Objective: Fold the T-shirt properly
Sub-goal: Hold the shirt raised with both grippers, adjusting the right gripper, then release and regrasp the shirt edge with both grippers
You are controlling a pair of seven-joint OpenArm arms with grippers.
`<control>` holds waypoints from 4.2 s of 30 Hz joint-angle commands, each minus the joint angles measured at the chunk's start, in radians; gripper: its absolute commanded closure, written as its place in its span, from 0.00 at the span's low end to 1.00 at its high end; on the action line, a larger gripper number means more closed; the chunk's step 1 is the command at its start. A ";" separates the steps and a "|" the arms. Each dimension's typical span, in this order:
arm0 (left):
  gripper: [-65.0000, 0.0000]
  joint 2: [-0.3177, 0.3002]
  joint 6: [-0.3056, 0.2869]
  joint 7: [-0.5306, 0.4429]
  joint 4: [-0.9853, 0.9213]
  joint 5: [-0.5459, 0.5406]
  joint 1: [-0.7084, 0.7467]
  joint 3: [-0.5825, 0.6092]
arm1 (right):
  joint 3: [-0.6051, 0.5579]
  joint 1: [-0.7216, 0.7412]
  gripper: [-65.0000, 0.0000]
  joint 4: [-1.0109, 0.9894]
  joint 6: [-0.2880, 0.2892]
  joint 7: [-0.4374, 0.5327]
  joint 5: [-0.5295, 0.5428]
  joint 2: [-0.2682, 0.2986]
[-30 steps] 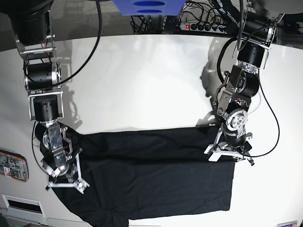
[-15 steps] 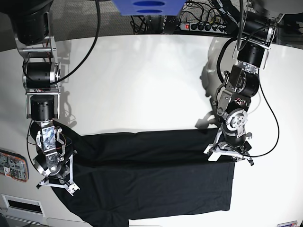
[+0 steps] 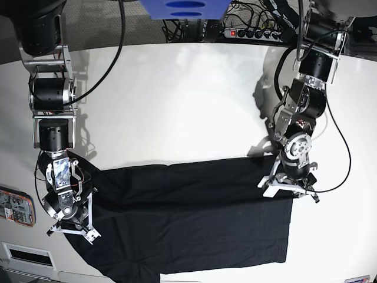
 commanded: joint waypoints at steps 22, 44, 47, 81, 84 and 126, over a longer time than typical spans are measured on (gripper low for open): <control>1.00 -0.010 0.019 -0.020 0.049 0.016 0.002 -0.034 | 0.010 0.034 1.00 0.024 -0.017 0.002 -0.005 0.015; 1.00 0.004 0.019 -0.071 -0.212 0.022 -0.211 0.126 | 0.002 0.036 1.00 0.018 -0.017 0.009 -0.005 0.009; 1.00 -0.001 0.019 -0.071 -0.212 0.022 -0.211 0.126 | 0.005 0.036 1.00 0.018 -0.017 0.009 -0.005 0.009; 1.00 -0.001 0.019 -0.071 -0.212 0.024 -0.213 0.126 | 0.105 0.034 0.00 0.024 -0.012 0.155 0.246 -0.010; 1.00 -0.002 0.019 -0.071 -0.212 0.024 -0.213 0.126 | 0.114 0.034 0.00 0.024 -0.009 0.140 0.343 -0.010; 0.85 0.032 0.018 -0.069 0.002 0.058 -0.087 0.123 | 0.291 -0.116 1.00 0.434 0.254 -0.049 0.366 -0.010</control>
